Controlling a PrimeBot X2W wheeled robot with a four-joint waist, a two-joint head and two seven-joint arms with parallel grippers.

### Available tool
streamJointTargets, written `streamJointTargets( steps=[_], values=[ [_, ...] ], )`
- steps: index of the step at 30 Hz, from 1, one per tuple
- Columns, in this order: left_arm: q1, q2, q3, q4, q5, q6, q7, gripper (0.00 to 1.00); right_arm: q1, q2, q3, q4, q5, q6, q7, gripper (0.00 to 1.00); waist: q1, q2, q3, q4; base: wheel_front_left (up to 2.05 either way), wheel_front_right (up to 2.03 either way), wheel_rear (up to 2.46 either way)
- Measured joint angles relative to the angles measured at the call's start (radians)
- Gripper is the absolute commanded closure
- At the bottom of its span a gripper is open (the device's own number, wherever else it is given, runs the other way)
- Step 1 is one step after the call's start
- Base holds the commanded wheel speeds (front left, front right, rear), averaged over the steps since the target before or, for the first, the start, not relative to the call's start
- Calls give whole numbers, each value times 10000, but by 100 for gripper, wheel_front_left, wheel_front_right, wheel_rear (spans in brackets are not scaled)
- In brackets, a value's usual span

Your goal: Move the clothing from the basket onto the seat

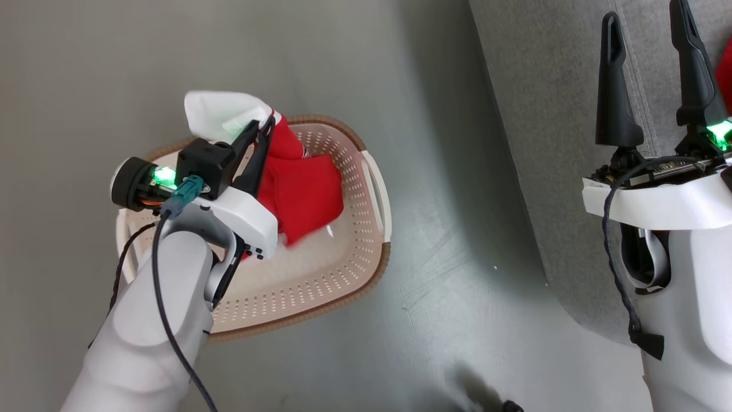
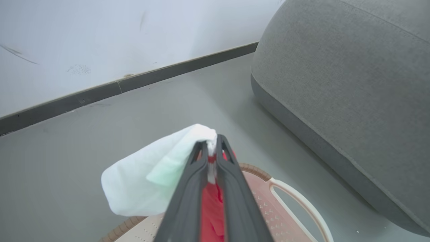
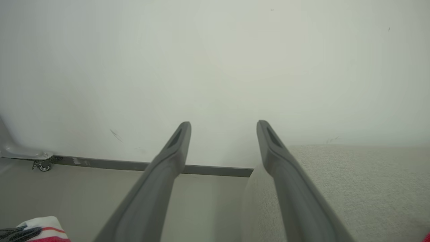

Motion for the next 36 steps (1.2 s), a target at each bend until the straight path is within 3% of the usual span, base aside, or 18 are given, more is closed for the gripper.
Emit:
streamJointTargets(
  steps=[12,20,36],
  values=[
    [694,272,709,-1992,-67,199,-12,100,136,-341,132,416,-247,0,0,0,0,0,-1114,570,0,0,0],
    [1079,533,851,-2477,-132,180,-12,100,535,-633,598,872,-314,0,0,0,0,0,-1828,814,0,0,0],
    [1377,913,786,-2989,-138,-290,-12,100,1401,-1216,1735,1977,8,0,0,0,0,0,-3605,1290,0,0,0]
  ],
)
